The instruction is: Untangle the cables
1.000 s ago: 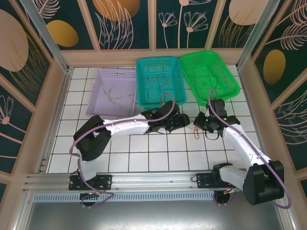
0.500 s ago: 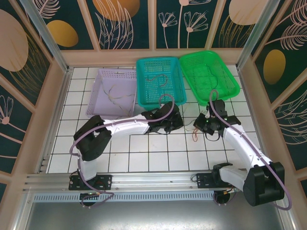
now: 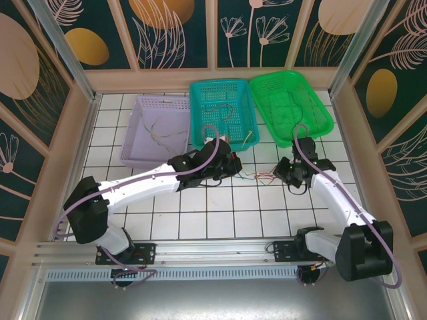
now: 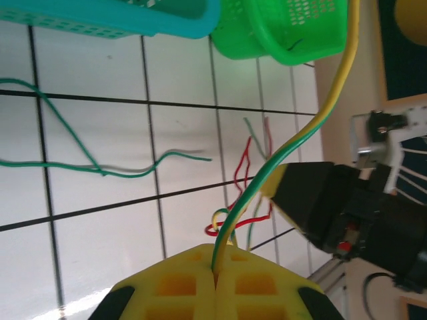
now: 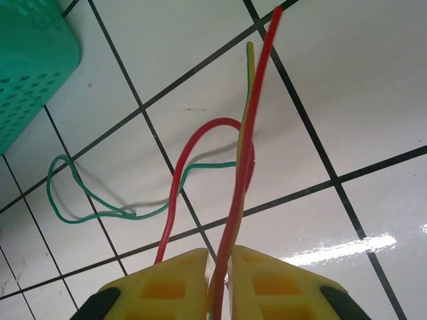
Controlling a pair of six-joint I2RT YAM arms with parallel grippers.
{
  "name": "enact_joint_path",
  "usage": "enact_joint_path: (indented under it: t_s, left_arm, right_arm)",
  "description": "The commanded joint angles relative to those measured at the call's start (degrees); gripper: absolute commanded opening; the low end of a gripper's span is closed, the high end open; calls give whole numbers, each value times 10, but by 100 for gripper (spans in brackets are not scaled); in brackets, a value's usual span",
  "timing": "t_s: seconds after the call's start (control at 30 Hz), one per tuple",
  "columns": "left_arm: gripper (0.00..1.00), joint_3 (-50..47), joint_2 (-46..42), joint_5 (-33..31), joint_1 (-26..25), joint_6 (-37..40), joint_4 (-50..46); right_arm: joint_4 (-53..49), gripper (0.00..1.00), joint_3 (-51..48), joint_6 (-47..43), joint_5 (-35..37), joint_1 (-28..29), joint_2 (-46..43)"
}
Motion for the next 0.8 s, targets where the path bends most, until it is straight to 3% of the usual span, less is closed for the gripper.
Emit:
enact_joint_path:
  t_s: [0.0, 0.07, 0.2, 0.5, 0.67, 0.77]
  left_arm:
    - [0, -12, -28, -24, 1, 24, -23]
    - [0, -17, -36, -31, 1, 25, -25]
    - [0, -9, -54, -81, 2, 28, -79]
    - [0, -18, -165, -276, 2, -7, -242]
    - [0, -6, -190, -333, 2, -21, -320]
    - [0, -13, -204, -330, 2, -16, -315]
  right_arm:
    - [12, 9, -4, 13, 23, -7, -5]
    - [8, 0, -8, 15, 29, -6, -13]
    - [-14, 0, -15, 6, 67, -17, -20]
    - [3, 0, -5, -6, 90, -81, 11]
    - [17, 0, 6, 4, 77, -91, 44]
    - [36, 1, 5, 11, 54, -96, 54]
